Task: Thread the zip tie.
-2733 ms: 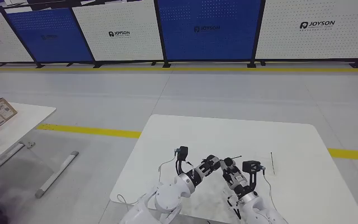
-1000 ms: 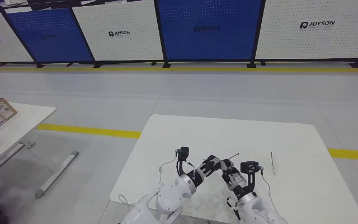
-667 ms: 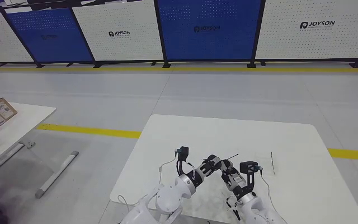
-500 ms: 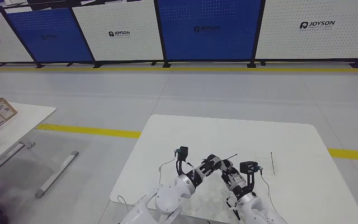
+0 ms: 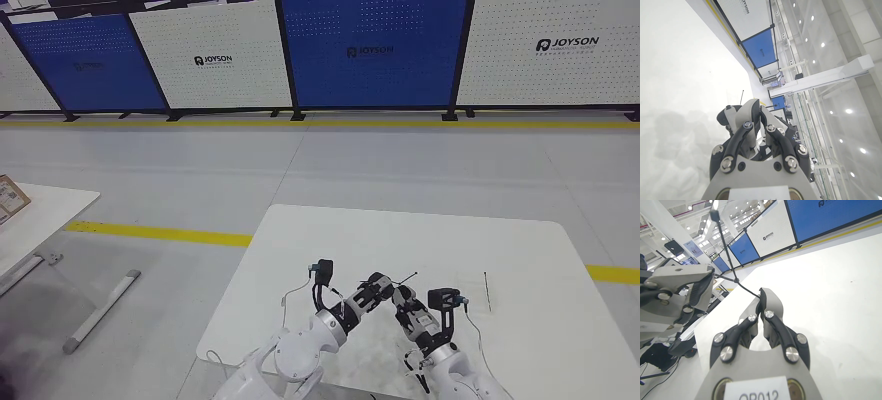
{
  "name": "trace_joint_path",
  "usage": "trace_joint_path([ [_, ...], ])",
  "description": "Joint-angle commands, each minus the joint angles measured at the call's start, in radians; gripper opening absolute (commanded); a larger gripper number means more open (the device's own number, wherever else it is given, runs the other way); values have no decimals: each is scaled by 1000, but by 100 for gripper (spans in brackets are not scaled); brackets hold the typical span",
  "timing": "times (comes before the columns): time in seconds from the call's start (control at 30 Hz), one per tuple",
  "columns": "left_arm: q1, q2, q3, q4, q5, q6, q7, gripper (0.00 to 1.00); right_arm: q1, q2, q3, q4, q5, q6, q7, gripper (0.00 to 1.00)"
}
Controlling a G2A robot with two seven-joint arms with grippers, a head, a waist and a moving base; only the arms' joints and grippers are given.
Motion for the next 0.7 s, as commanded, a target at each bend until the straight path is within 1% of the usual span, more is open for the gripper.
trace_joint_path([
  [0.0,3,0,-1,-5,1,-3,-1,0,0,0,0,1,0,1,1,0],
  [0.6,45,9,-19,-70,11,-31,-19,0,8,-2,-9,3,-2,21,10,0],
  [0.67,49,10,-20,-76,11,-40,-27,0,9,-2,-10,3,-3,23,11,0],
])
